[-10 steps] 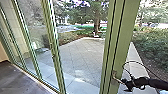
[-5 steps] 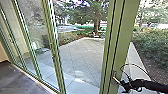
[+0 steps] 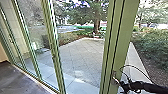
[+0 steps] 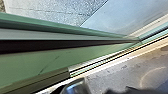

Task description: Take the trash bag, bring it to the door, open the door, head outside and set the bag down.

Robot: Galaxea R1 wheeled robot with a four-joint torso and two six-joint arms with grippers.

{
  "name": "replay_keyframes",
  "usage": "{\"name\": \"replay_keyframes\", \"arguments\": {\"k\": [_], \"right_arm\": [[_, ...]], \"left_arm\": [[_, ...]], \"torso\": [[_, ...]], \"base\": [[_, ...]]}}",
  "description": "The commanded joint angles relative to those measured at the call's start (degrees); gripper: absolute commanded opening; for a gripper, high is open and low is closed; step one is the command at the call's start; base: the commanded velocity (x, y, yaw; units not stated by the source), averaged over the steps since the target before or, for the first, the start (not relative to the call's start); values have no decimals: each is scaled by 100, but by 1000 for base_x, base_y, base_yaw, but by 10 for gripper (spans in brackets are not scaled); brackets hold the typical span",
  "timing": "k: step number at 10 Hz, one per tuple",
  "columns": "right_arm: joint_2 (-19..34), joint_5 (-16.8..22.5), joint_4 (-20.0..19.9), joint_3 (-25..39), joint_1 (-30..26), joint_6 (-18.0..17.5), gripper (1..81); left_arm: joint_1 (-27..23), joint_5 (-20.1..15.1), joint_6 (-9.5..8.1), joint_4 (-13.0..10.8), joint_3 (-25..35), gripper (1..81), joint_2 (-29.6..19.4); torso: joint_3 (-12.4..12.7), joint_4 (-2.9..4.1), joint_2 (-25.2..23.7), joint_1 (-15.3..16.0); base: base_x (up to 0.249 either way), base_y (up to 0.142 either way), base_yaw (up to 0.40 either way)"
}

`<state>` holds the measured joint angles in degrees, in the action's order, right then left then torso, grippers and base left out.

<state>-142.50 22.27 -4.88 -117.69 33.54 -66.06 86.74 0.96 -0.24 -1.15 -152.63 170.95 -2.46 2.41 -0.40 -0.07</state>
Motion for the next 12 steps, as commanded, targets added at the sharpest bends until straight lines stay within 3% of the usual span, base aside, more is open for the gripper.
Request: {"name": "replay_keyframes", "arguments": {"k": [1,2,4,7,8,12], "right_arm": [[-572,1350,470,256,35,225,811],[-607,1350,514,230,61,216,811],[-599,1342,496,212,62,225,811],[-590,1280,496,151,53,234,811],[-590,1271,488,63,18,243,811],[-590,1253,444,-245,-315,260,811]], "left_arm": [[-179,-298,-2,62,5,10,-25],[-179,-255,-2,71,5,10,-34],[-170,-255,-2,79,5,10,-25],[-170,-255,-2,97,5,10,-34],[-170,-255,-2,97,5,10,-34],[-143,-255,-2,106,5,10,-52]], "torso": [[0,0,0,7],[0,0,-2,7],[-242,-2,-2,7],[-809,-6,-13,7],[-516,-11,-15,7],[-675,-17,-24,7]], "base": [[0,0,0],[0,0,0],[0,0,0],[0,0,0],[0,0,0],[0,0,0]]}}
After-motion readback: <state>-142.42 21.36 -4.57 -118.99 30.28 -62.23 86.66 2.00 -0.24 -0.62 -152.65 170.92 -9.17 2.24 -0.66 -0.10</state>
